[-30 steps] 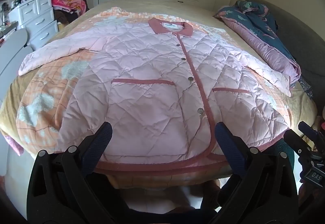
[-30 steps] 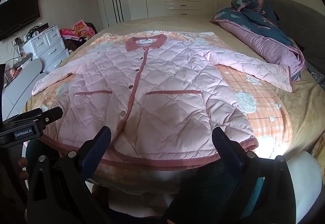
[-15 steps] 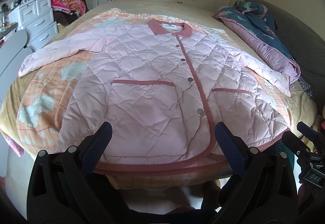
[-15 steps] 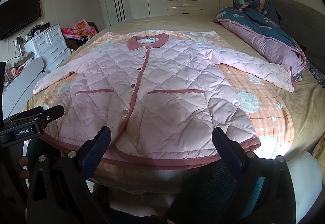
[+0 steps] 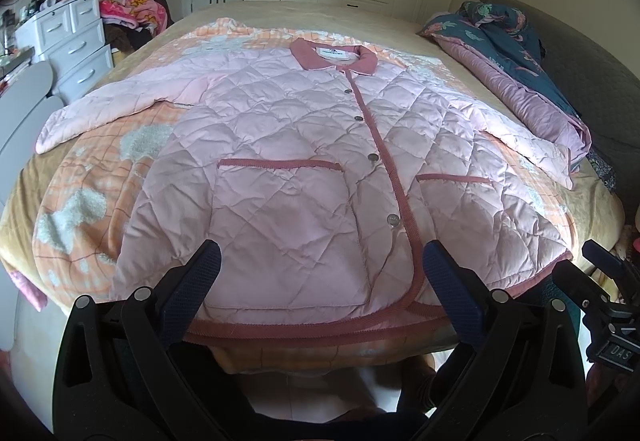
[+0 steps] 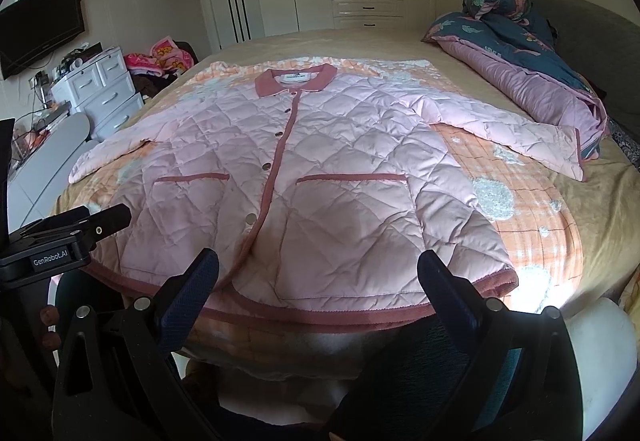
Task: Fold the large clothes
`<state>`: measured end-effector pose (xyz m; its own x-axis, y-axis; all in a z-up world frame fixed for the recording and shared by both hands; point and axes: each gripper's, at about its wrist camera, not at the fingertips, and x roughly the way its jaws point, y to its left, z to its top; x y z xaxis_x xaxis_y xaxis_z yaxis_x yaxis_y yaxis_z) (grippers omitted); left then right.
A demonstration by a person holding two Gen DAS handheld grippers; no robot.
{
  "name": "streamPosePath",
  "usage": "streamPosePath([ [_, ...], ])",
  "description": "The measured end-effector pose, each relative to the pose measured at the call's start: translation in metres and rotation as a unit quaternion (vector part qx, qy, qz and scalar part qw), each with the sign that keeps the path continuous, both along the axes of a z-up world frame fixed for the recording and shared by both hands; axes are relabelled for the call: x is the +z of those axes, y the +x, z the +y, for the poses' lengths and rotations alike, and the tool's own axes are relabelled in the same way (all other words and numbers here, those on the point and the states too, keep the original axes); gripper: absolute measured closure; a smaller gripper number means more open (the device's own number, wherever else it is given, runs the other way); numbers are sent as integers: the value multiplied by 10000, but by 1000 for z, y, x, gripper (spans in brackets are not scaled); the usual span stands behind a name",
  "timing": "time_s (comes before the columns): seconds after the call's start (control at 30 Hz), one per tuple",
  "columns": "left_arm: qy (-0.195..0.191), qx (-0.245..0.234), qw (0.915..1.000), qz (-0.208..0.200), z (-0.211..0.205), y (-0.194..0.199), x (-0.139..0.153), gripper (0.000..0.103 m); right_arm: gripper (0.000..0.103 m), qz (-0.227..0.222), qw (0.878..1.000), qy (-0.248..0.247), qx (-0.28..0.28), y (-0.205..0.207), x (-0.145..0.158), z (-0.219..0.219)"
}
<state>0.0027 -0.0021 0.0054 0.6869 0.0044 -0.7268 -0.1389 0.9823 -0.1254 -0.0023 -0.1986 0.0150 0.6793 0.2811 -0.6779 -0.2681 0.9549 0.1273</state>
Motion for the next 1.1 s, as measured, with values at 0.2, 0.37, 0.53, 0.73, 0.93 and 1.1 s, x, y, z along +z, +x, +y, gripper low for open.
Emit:
streamPosePath([
  [0.2,15,-20,10000,-1,0,-1,0,8,4,17,10000,5,-6,1,0,-1],
  [0.37,27,-32,10000,-10,-1,0,0,8,4,33,10000,7,-9,1,0,-1],
  [0.53,-1,-58,10000,5,-1,0,-2,8,4,62,10000,-16,-12,3,-3,-1],
  [0.73,-19,-71,10000,42,1,6,-7,8,4,118,9999,-66,-41,13,-4,1],
  [0.93,-16,-32,10000,52,8,18,-6,8,4,88,9999,-125,-26,26,2,6],
  [1.1,-51,66,10000,25,18,32,-1,8,4,41,9999,-148,-8,41,10,11],
])
